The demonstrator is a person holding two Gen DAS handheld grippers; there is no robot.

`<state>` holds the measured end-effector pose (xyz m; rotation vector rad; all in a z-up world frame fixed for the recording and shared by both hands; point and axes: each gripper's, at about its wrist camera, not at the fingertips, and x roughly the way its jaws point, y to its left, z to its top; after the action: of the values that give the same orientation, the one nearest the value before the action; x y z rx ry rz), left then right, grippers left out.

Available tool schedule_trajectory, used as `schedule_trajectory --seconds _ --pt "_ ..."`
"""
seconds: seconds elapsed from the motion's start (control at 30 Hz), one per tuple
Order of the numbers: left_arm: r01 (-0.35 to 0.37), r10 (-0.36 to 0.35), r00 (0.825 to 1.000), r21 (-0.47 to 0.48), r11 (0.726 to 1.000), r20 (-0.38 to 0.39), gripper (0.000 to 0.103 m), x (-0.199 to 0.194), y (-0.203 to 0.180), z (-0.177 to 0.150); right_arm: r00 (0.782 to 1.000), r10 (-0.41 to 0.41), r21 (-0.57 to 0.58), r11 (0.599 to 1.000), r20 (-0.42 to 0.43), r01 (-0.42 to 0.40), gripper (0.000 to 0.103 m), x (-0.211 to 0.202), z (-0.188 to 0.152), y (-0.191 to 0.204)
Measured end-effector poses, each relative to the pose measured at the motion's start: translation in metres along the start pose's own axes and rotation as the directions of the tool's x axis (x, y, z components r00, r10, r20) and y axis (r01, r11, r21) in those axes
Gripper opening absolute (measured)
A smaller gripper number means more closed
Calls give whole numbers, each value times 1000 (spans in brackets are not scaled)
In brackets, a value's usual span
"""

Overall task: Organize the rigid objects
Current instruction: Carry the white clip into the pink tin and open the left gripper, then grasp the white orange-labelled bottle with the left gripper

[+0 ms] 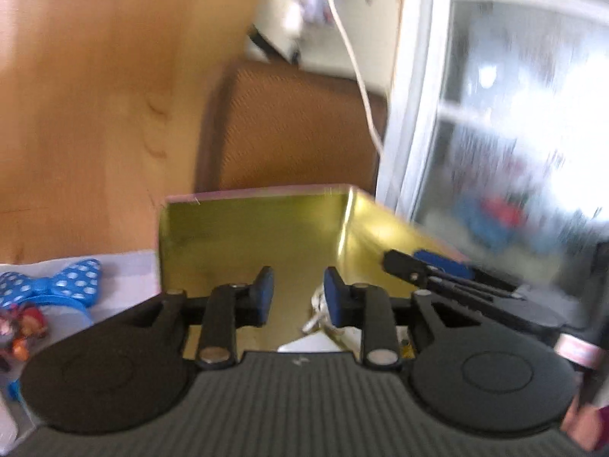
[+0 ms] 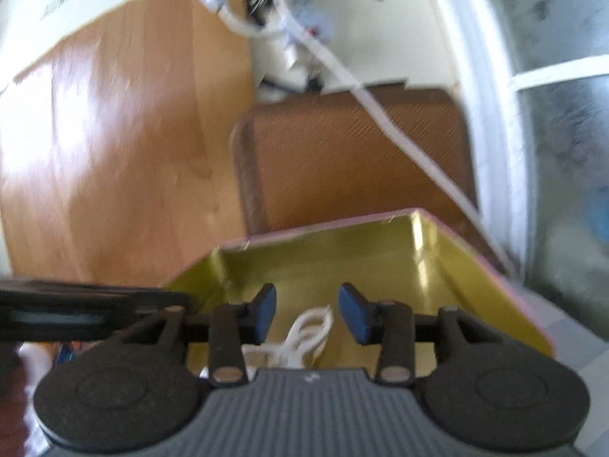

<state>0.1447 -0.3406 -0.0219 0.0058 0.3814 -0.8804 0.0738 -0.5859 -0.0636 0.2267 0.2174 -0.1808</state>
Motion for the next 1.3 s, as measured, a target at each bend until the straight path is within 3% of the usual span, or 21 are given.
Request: schedule_trajectory --seconds 0.17,0.3,0.43,0.53,0.6,0.7,0.8,0.87,0.9,0.97,1.03,1.13,1.17,1.23,1.3 --pt "-14 20 997 -75 997 69 43 -39 28 -23 993 -72 63 996 94 67 43 -9 3 -11" --pt "-72 76 997 -134 988 27 43 -46 46 -38 990 -67 84 995 120 57 49 -23 0 -15" --pt "-105 100 994 -142 984 -43 43 -63 51 -34 984 -136 87 988 115 127 49 -19 -2 -17" --pt "-113 114 994 -105 988 4 43 -97 54 -48 979 -163 99 984 120 151 49 -18 -1 -20" --pt "-185 192 981 -155 970 34 43 -126 65 -65 974 -162 105 984 161 147 49 -25 -1 -20" --pt "-290 294 955 -292 911 -33 43 -167 95 -82 957 -175 62 984 232 165 48 -48 5 3" --pt "-404 402 914 -257 878 -63 43 -198 120 -82 969 49 -30 999 241 -43 49 -76 11 55" --pt "-462 454 886 -257 849 -95 43 -213 137 -79 960 241 -100 968 145 -228 52 -74 12 102" --pt "-474 467 879 -279 835 -97 43 -221 144 -78 930 366 -134 924 28 -359 54 -63 12 134" --pt "-483 482 871 -338 808 -94 46 -236 160 -80 869 470 -170 854 -153 -492 55 -38 3 188" --pt "-495 494 864 -355 793 -103 46 -244 168 -82 830 487 -167 826 -274 -539 57 -4 -10 233" --pt "-523 520 847 -342 781 -108 48 -259 175 -88 781 446 -146 822 -437 -551 58 54 -32 278" --pt "-536 531 840 -331 777 -112 49 -264 177 -89 774 438 -145 822 -457 -551 62 66 -37 286" --pt "-559 551 825 -314 767 -124 51 -269 181 -88 794 368 -212 831 -485 -514 54 87 -50 299" --pt "-567 555 821 -304 765 -134 54 -272 185 -85 771 357 -195 832 -527 -519 53 98 -58 300"
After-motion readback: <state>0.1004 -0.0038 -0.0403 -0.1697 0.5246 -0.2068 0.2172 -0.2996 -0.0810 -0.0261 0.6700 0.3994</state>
